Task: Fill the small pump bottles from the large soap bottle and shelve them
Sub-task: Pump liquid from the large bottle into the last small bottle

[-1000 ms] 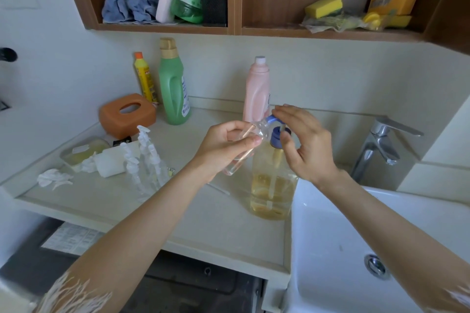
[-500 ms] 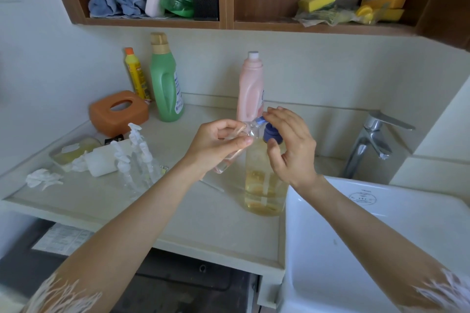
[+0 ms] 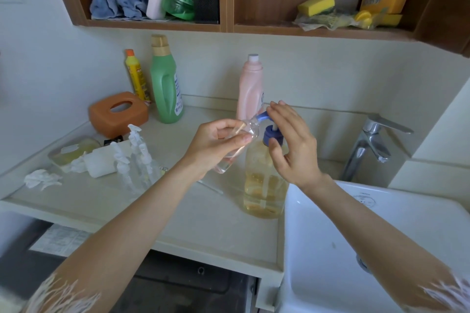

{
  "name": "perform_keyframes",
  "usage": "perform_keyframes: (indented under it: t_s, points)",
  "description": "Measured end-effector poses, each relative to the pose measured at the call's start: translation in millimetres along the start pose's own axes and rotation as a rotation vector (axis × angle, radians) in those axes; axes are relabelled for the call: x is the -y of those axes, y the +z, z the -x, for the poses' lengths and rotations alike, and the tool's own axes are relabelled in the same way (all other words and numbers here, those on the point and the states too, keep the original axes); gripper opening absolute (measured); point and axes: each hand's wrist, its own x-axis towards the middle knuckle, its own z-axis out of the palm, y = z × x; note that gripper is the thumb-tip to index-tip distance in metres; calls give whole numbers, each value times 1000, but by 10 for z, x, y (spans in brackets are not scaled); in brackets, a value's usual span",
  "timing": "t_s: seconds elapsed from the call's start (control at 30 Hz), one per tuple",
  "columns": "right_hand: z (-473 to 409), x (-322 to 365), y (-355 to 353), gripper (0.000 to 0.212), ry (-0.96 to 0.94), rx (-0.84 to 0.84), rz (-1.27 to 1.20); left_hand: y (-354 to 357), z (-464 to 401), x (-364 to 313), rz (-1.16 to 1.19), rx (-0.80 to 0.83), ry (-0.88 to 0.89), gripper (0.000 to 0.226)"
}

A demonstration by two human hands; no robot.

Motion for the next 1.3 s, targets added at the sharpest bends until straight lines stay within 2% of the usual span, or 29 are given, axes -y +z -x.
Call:
perform_keyframes:
  t_s: [0.13, 0.33, 0.53, 0.8, 1.03, 1.13, 1.3]
  points:
    - [83, -42, 111, 45, 0, -67, -23, 14, 24, 34, 8, -1, -32, 37]
    - [167, -17, 148, 48, 17, -91, -46, -16, 25, 117, 13, 22, -48, 20]
    - [42, 32, 57, 46, 39, -34, 17, -2, 18, 40, 46, 15, -63, 30]
    - [-42, 25, -10, 47, 3, 52, 7, 11, 40, -36, 72, 57, -57, 23]
    - [-5, 24, 110, 40, 24, -118, -20, 54, 63, -16, 136, 97, -70, 28]
    - [32, 14, 136, 39, 5, -136, -33, 64, 71, -1, 144, 97, -79, 29]
    - [61, -2, 147, 41, 11, -138, -43, 60, 78, 46, 152, 101, -103, 17]
